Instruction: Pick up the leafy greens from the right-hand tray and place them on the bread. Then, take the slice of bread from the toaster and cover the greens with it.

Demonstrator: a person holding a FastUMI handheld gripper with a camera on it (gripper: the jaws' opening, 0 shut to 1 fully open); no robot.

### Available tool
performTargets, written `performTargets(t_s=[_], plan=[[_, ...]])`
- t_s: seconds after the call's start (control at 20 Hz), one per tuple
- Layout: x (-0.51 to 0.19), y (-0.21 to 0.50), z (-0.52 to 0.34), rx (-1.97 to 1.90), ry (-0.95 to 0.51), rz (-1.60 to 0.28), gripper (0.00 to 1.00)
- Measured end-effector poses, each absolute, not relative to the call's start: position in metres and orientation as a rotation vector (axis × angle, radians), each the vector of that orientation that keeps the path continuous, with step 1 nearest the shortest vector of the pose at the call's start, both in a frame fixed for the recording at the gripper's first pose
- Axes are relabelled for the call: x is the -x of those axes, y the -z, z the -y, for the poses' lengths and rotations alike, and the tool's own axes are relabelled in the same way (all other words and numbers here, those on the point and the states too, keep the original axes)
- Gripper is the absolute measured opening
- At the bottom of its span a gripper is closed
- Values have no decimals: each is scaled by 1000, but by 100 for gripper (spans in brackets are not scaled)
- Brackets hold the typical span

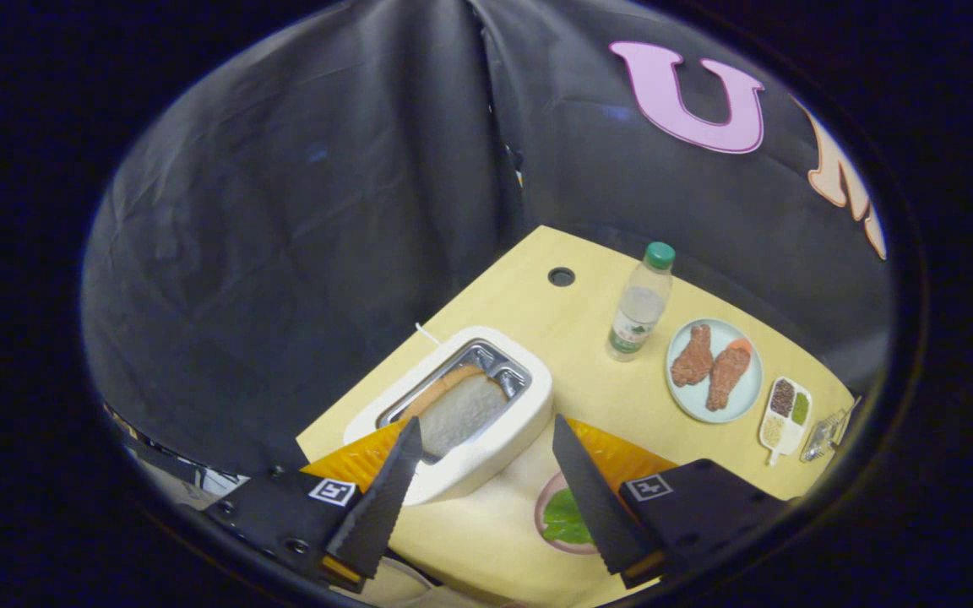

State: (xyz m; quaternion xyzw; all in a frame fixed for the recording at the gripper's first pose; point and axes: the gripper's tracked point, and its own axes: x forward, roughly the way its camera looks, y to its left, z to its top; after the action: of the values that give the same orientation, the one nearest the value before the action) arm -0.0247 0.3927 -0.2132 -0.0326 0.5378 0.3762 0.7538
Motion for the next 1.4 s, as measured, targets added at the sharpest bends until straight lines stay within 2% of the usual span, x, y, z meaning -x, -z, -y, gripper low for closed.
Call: performTargets(t_s=[0.45, 0.7, 0.85, 1.25, 1.4], plan=[[30, 257, -436, 97, -784, -1233, 98], [34, 267, -431, 186, -777, -1234, 52], [32, 263, -423, 158, -780, -1235, 16], [3, 191, -397, -79, -776, -1086, 4], [-10, 166, -372, -132, -764, -1016, 4]])
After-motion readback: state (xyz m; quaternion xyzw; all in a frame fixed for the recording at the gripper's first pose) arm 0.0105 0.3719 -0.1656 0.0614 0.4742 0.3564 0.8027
